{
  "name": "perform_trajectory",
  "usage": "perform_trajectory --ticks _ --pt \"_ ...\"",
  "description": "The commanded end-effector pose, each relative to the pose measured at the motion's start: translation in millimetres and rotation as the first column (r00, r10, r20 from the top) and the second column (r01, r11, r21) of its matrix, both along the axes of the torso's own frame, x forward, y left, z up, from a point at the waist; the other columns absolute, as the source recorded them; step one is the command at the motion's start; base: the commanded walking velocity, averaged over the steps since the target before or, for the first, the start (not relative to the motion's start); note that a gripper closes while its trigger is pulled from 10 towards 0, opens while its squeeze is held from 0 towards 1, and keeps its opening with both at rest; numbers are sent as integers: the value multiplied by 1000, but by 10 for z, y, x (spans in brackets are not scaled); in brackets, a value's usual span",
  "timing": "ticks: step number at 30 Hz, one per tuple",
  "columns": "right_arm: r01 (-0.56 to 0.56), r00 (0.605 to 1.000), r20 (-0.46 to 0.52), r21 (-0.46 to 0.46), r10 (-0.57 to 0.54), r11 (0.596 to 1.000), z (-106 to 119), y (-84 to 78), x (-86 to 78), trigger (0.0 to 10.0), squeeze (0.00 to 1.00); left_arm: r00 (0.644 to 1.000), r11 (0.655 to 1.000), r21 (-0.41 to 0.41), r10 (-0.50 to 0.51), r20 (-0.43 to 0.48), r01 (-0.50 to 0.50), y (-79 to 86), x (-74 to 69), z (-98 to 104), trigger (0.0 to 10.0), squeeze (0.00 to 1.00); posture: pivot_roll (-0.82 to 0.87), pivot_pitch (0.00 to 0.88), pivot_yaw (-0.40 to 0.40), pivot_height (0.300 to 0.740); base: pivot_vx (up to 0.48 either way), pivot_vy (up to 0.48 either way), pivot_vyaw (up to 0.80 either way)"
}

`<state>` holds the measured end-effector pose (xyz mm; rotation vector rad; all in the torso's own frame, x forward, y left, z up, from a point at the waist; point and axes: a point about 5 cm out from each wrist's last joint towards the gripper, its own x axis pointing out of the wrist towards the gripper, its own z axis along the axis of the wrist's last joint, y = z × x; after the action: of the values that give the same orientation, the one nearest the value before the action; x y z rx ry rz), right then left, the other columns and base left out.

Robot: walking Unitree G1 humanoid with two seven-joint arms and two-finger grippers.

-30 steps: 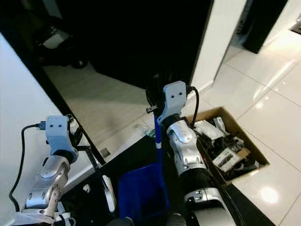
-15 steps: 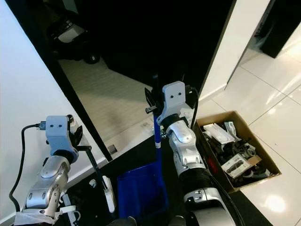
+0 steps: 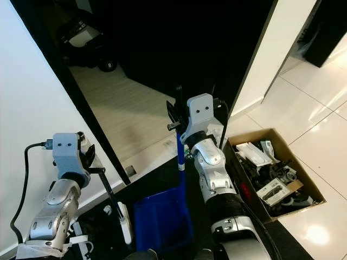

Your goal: Sweep floor

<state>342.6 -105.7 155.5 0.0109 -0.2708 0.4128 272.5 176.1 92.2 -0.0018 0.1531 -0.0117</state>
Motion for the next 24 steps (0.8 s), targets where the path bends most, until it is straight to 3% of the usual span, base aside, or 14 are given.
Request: perform_trajectory --ticks 1,12,24 --pt "7 1000 -10 37 -7 999 9 -14 4 10000 0 1000 1000 19 5 10 -5 23 -1 13 10000 0 61 87 43 740 0 0 0" --pt "19 1000 -17 53 -18 998 14 -36 10 10000 0 1000 1000 16 4 10 -4 21 7 11 10000 0 59 87 44 740 0 0 -528" --pt "13 1000 -18 41 -13 999 5 -21 12 10000 0 999 1000 -1 14 32 -14 28 11 40 10000 0 61 85 42 740 0 0 0"
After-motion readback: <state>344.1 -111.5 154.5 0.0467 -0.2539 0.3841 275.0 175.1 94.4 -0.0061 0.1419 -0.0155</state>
